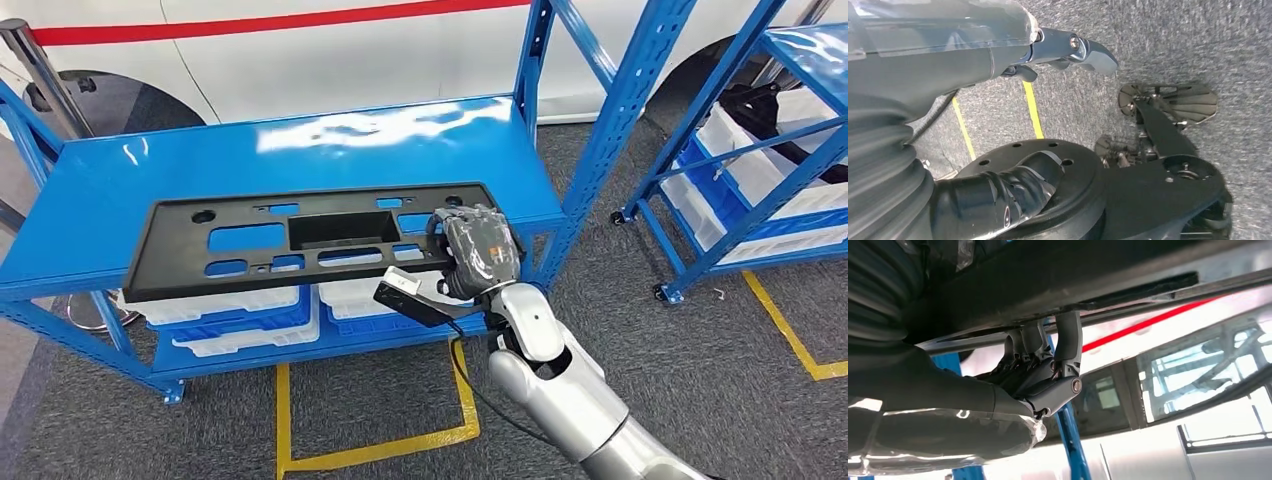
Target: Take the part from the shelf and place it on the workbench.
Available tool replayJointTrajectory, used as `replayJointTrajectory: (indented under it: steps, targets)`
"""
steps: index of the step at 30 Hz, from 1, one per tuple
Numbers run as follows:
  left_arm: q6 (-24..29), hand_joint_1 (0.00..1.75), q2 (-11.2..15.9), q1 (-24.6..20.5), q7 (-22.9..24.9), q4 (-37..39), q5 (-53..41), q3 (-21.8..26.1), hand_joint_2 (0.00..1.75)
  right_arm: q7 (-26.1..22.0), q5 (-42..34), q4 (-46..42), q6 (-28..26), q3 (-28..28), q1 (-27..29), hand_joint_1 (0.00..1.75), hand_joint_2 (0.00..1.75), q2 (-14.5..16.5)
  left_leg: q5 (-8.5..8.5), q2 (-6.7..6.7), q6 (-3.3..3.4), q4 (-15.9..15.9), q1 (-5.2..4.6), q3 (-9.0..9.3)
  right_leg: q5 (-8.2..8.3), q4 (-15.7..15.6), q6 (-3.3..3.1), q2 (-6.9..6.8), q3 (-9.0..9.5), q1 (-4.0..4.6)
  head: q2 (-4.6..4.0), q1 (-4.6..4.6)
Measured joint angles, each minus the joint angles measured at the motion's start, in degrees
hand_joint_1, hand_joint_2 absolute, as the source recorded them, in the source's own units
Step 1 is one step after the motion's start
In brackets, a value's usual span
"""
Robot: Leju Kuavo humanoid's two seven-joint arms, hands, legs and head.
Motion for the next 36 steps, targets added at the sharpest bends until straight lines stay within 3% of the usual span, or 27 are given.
replayJointTrajectory:
  steps: [2,3,5,7,8,9,10,11,12,14,15,16,18,19,20,22,23,24,25,26,27,28,30,32,33,34,36]
  targets:
    - [-0.02,0.0,0.0,0.31,-0.01,0.01,-0.01,0.0,1.75,-0.19,-0.46,-0.6,-0.04,0.02,0.5,1.61,1.75,0.05,0.52,-0.1,-0.78,-0.14,0.25,-0.38,0.95,-0.4,-1.2,-0.1,-0.78,0.06,0.0,0.0]
    - [-0.04,0.0,0.0,0.44,-0.02,0.01,-0.02,0.0,1.75,-0.22,-0.55,-0.82,-0.04,0.04,0.69,1.61,1.75,0.09,-0.58,-0.15,-1.1,0.44,0.41,-0.8,1.66,-0.49,-1.81,-0.23,-1.32,0.05,0.0,-0.02]
    - [-0.1,0.0,0.01,0.52,-0.03,0.0,-0.05,0.0,1.75,-0.24,-0.6,-1.22,-0.03,0.05,0.85,1.61,1.75,0.17,-6.0,-0.19,-1.58,4.86,0.58,-2.21,3.22,-0.65,-2.69,-0.43,-2.87,0.01,0.0,-0.03]
    - [-0.17,0.0,0.02,0.46,-0.03,0.0,-0.13,0.0,1.75,-0.26,-0.7,-1.46,-0.06,0.07,0.98,1.61,1.75,0.21,-11.19,-0.2,-1.81,12.08,0.58,-3.53,4.74,-0.6,-2.96,-0.44,-4.81,0.18,0.0,-0.04]
    - [-0.2,0.0,0.02,0.44,-0.03,0.0,-0.16,0.0,1.75,-0.26,-0.85,-1.49,-0.09,0.08,1.1,1.61,1.75,0.21,-11.86,-0.2,-1.83,14.91,0.58,-3.56,5.48,-0.56,-2.97,-0.45,-5.78,0.29,0.0,-0.04]
    - [-0.2,0.0,0.03,0.44,-0.04,0.0,-0.19,0.0,1.75,-0.29,-1.09,-1.51,-0.11,0.08,1.27,1.61,1.75,0.21,-11.14,-0.2,-1.76,16.16,0.57,-2.85,6.18,-0.51,-2.94,-0.46,-6.72,0.37,0.0,-0.04]
    - [-0.2,0.0,0.03,0.45,-0.04,0.0,-0.25,0.0,1.75,-0.38,-1.42,-1.59,-0.15,0.08,1.47,1.61,1.75,0.21,-9.57,-0.2,-1.57,15.53,0.55,-1.16,6.89,-0.46,-2.88,-0.47,-7.64,0.44,0.0,-0.04]
    - [-0.21,0.0,0.04,0.44,-0.05,0.0,-0.34,0.0,1.75,-0.52,-1.83,-1.75,-0.19,0.08,1.64,1.61,1.75,0.21,-8.06,-0.22,-1.25,13.03,0.48,1.45,7.58,-0.42,-2.8,-0.46,-8.45,0.5,0.0,-0.04]
    - [-0.22,0.0,0.08,0.39,-0.05,0.0,-0.44,0.0,1.75,-0.74,-2.43,-2.04,-0.21,0.08,1.8,1.61,1.75,0.21,-7.6,-0.26,-0.82,8.92,0.32,4.96,8.23,-0.36,-2.64,-0.43,-9.12,0.57,0.0,-0.04]
    - [-0.25,0.0,0.14,0.32,-0.07,0.0,-0.6,-0.01,1.75,-1.28,-4.41,-2.73,-0.16,0.06,2.03,1.61,1.75,0.22,-8.84,-0.31,-0.19,0.51,-0.09,10.92,9.53,-0.44,-2.15,-0.47,-9.83,0.64,0.0,-0.03]
    - [-0.25,0.0,0.16,0.3,-0.11,0.0,-0.61,-0.02,1.75,-1.61,-5.89,-3.04,-0.08,0.05,2.16,1.61,1.75,0.27,-9.54,-0.33,0.0,-1.97,-0.31,12.35,10.23,-0.68,-1.8,-0.54,-9.92,0.57,0.0,-0.03]
    - [-0.26,0.0,0.15,0.31,-0.15,0.0,-0.61,-0.02,1.75,-1.88,-7.28,-3.27,0.02,0.04,2.32,1.61,1.75,0.32,-9.45,-0.33,0.11,-2.98,-0.44,12.52,10.98,-1.07,-1.45,-0.62,-9.91,0.48,0.0,-0.03]
    - [-0.26,0.0,0.11,0.25,-0.2,0.0,-0.61,-0.02,1.75,-2.32,-10.11,-3.6,0.67,-0.01,2.69,1.61,1.75,0.43,-7.86,-0.1,0.71,-3.48,-0.25,11.66,10.92,-1.33,-0.75,-0.57,-10.18,0.37,0.0,0.0]
    - [-0.23,0.0,0.08,0.21,-0.2,0.0,-0.61,-0.02,1.75,-2.46,-12.37,-3.76,1.85,-0.14,2.86,1.61,1.75,0.45,-6.92,0.08,1.12,-3.74,-0.12,11.03,9.14,-0.28,-0.49,-0.48,-10.64,0.37,0.0,0.03]
    - [-0.19,0.0,0.05,0.23,-0.21,0.0,-0.59,-0.02,1.75,-2.67,-16.04,-3.9,3.8,-0.4,3.11,1.61,1.75,0.47,-5.99,0.26,1.5,-3.9,0.02,10.23,6.26,1.98,-0.28,-0.39,-11.33,0.34,0.0,0.05]
    - [-0.1,0.0,0.07,0.36,-0.26,0.0,-0.58,-0.02,1.75,-3.63,-27.26,-4.13,8.86,-1.2,4.12,1.61,1.75,0.56,-4.38,0.39,1.92,-3.66,-0.1,8.11,0.4,9.22,0.07,-0.32,-12.87,0.21,0.0,0.05]
    - [-0.07,0.0,0.09,0.42,-0.31,0.0,-0.6,-0.02,1.75,-4.52,-33.55,-4.28,10.99,-1.62,4.96,1.61,1.75,0.64,-3.59,0.39,1.91,-3.4,-0.12,6.86,-0.66,12.71,0.25,-0.32,-13.24,0.16,0.0,0.05]
    - [-0.06,0.0,0.1,0.43,-0.34,0.0,-0.64,-0.02,1.75,-5.52,-38.98,-4.49,12.42,-1.97,5.8,1.61,1.75,0.72,-2.89,0.37,1.85,-3.08,-0.13,5.6,-0.3,14.96,0.38,-0.32,-13.06,0.13,0.0,0.04]
    - [-0.05,0.0,0.09,0.42,-0.38,0.0,-0.71,-0.02,1.75,-6.57,-43.5,-4.79,13.36,-2.24,6.56,1.61,1.75,0.82,-2.25,0.36,1.73,-2.63,-0.12,4.28,1.14,15.38,0.43,-0.33,-11.93,0.09,0.0,0.04]
    - [-0.05,0.0,0.05,0.42,-0.38,0.0,-0.83,-0.02,1.75,-7.39,-47.2,-5.18,14.1,-2.46,7.14,1.61,1.75,0.9,-1.72,0.35,1.55,-2.1,-0.11,3.04,2.72,13.71,0.41,-0.33,-9.74,0.07,0.0,0.04]
    - [-0.03,0.0,0.01,0.43,-0.38,-0.01,-0.97,-0.03,1.75,-7.9,-50.17,-5.61,14.77,-2.62,7.54,1.61,1.75,0.95,-1.29,0.35,1.31,-1.56,-0.1,2.0,3.06,10.38,0.27,-0.34,-6.81,0.07,0.0,0.03]
    - [0.0,0.0,-0.02,0.42,-0.37,-0.02,-1.13,-0.04,1.75,-8.26,-53.03,-6.13,15.51,-2.73,7.99,1.61,1.75,1.03,-0.9,0.34,1.02,-0.99,-0.14,1.14,2.39,5.99,0.07,-0.31,-3.51,0.19,0.0,0.02]
    - [0.1,0.0,-0.04,0.4,-0.37,-0.04,-1.34,-0.06,1.75,-8.64,-57.65,-7.15,16.75,-2.8,9.13,1.61,1.75,1.16,-0.01,0.33,0.34,-0.56,-0.22,0.36,0.12,0.05,-0.46,-0.27,0.26,0.54,0.0,0.01]
    - [0.19,0.0,-0.04,0.5,-0.37,-0.04,-1.42,-0.1,1.75,-9.11,-60.45,-8.08,17.38,-2.8,10.53,1.61,1.75,1.31,1.05,0.28,-0.36,-0.9,-0.2,0.08,0.44,-1.25,-1.22,-0.34,0.2,0.71,0.0,0.04]
    - [0.24,0.0,-0.03,0.57,-0.37,-0.03,-1.44,-0.11,1.75,-9.28,-61.2,-8.47,17.52,-2.8,11.1,1.61,1.75,1.41,0.72,0.2,-0.69,-0.79,-0.13,-0.26,1.15,-1.49,-1.72,-0.47,-0.29,0.61,0.0,0.04]
    - [0.34,0.0,-0.04,0.63,-0.37,-0.03,-1.44,-0.12,1.75,-9.34,-61.6,-8.82,17.56,-2.8,11.61,1.61,1.75,1.54,-0.7,0.1,-1.0,0.03,-0.04,-0.76,1.95,-1.73,-2.25,-0.59,-0.95,0.47,0.0,0.03]
    - [0.54,0.0,-0.05,0.63,-0.38,-0.02,-1.44,-0.13,1.75,-9.34,-61.89,-9.34,17.53,-2.8,12.37,1.61,1.75,1.75,-6.45,-0.06,-1.55,4.89,0.13,-2.17,3.57,-1.92,-2.9,-0.76,-2.54,0.29,0.0,-0.01]
